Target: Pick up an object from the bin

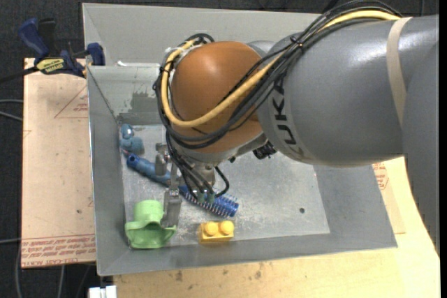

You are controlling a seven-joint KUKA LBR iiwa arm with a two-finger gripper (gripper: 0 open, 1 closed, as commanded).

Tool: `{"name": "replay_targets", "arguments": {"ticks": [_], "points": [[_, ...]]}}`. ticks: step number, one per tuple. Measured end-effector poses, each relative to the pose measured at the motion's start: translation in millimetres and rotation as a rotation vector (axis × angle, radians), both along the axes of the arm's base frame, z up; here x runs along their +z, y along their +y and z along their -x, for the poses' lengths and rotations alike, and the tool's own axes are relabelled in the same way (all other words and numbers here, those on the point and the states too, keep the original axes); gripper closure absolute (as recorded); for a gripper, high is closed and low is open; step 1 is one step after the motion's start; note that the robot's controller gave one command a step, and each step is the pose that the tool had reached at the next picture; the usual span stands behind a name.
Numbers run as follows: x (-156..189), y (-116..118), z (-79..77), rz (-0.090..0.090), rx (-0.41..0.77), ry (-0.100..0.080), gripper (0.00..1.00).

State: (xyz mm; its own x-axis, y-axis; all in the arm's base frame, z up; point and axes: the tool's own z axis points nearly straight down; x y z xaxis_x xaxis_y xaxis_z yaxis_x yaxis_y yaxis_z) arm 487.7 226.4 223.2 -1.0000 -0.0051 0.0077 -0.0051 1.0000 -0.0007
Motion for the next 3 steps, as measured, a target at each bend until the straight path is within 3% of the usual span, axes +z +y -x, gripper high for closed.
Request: {"name": "replay_targets", "arguments": {"ticks": [1,2,3], "points": [[-71.7,-6.8,-2.5,0.002,-0.203,-0.002,0.00],[-153.4,-3.9,5.2,-0.005,-0.042,-0.019,0.00],[-151.3,-3.7,5.6,-0.005,-0.043,-0.016,1.00]]}}
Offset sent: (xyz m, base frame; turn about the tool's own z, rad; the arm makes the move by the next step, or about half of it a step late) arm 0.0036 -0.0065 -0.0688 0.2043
